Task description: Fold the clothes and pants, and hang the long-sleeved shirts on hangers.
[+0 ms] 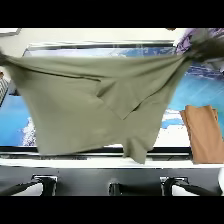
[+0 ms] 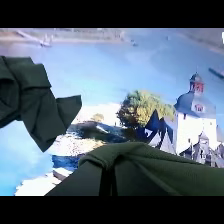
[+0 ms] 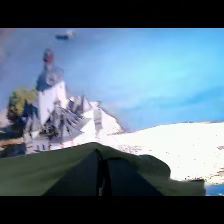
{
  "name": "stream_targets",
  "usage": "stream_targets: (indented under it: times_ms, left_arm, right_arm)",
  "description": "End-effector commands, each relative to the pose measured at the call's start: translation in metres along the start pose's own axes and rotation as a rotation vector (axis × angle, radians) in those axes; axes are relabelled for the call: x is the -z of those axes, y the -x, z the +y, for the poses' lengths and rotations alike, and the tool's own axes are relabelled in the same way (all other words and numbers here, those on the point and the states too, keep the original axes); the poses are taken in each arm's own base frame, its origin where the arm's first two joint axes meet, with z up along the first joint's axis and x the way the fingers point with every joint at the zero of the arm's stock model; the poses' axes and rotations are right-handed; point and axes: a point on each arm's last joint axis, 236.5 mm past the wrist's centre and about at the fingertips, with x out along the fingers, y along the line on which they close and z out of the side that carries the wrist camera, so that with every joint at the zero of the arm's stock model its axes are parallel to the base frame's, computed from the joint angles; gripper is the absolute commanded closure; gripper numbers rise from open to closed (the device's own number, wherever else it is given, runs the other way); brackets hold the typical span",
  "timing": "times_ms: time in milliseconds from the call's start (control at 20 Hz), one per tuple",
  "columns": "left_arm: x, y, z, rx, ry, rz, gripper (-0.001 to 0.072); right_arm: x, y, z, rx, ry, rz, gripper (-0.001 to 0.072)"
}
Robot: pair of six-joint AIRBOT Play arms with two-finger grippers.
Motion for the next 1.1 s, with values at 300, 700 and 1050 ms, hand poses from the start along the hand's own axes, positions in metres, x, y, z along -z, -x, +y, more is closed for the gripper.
stream_targets:
  times_ms: [300,700,1050]
  left_arm:
    - [0.104,-0.245,-0.031,0.098,0.161,0.232,0.0691]
    - [0.096,-0.216,-0.015,0.145,0.312,0.330,0.0152]
    - [0.098,-0.114,0.083,0.017,0.381,0.398,0.0156]
  right_arm:
    - [0.053,-0.305,-0.085,0.009,-0.262,0.224,0.0682]
    - [0.043,-0.243,-0.087,-0.018,0.003,0.288,0.0295]
    - [0.095,-0.113,-0.157,-0.053,0.101,0.463,0.0296]
